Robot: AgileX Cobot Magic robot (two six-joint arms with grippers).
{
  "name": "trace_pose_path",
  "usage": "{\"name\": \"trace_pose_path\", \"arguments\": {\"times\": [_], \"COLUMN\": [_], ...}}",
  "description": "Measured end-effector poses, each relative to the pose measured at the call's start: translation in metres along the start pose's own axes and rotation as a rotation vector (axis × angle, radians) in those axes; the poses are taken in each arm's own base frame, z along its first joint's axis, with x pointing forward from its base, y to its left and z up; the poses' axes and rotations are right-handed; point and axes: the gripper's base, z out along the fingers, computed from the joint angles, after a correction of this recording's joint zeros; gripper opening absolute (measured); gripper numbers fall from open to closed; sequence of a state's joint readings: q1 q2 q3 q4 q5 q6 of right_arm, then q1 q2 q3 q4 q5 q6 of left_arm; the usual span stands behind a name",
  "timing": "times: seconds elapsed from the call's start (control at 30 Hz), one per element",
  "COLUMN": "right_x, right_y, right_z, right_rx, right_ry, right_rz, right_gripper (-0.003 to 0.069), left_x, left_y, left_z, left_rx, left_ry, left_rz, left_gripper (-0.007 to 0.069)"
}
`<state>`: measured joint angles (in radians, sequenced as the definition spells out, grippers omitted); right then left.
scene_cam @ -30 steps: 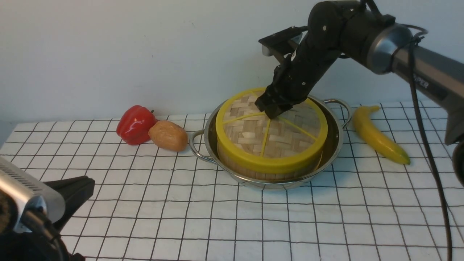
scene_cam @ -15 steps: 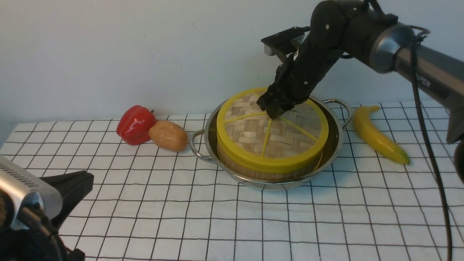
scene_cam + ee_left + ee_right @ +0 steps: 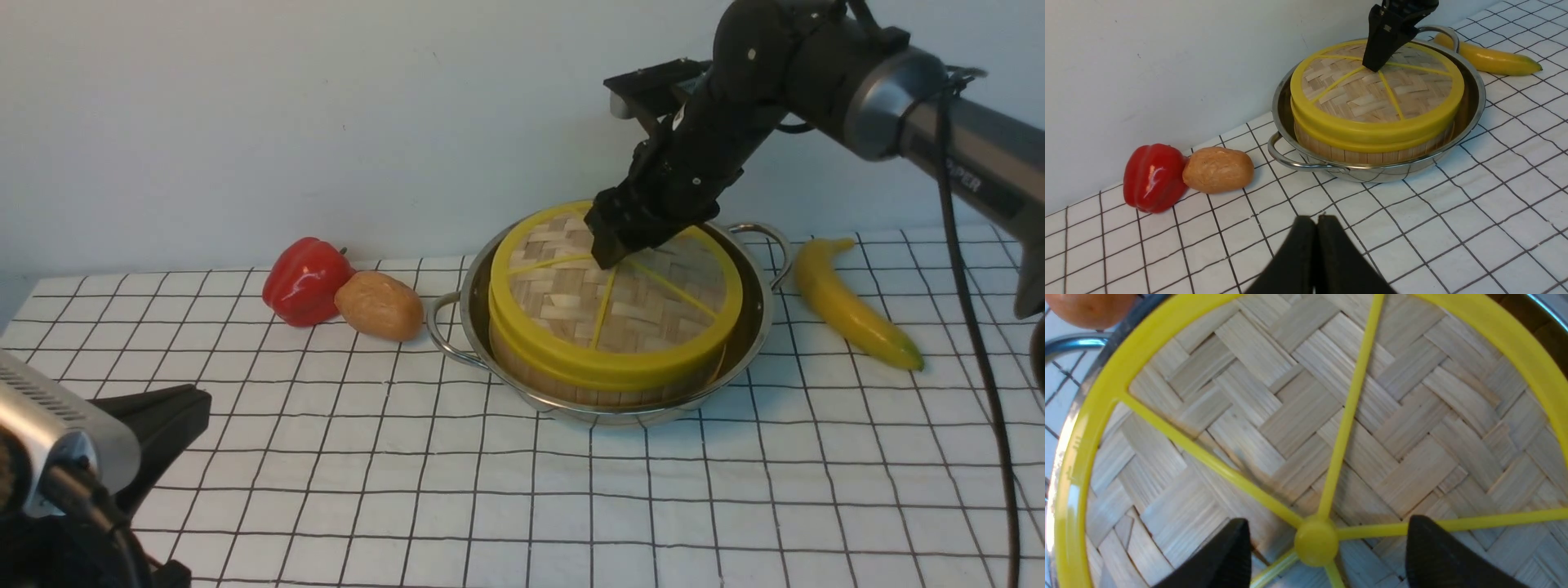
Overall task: Place the steamer in the pot on the white tablecloth, and put the lid on the steamer.
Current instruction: 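Place the bamboo steamer lid onto the steamer basket in the pot with the right gripper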
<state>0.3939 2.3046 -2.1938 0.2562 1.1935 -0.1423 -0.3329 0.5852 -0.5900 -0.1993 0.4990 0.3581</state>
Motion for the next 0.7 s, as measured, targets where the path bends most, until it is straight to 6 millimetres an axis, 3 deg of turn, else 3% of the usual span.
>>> {"name": "trace_pose_path", "arguments": {"times": [0.27,0.7], "right_x": [-0.001,-0.0022], "right_y": [0.0048,0.0083], "right_z": [-0.0001,-0.0004], "right_rx": [-0.053,-0.091], "right_ry": [-0.011,-0.024], "right_rz": [0.014,0.01], "right_gripper": [0.0533,0.0451], "left_x": [-0.0004,-0.0004], "left_y": [-0.001,-0.0011], "left_z": [0.0,0.0], "left_rx": [0.011,0.013], "left_ry": [-0.004,-0.005], "left_rz": [-0.022,-0.025], "left_gripper": [-0.0012,-0.0008]}}
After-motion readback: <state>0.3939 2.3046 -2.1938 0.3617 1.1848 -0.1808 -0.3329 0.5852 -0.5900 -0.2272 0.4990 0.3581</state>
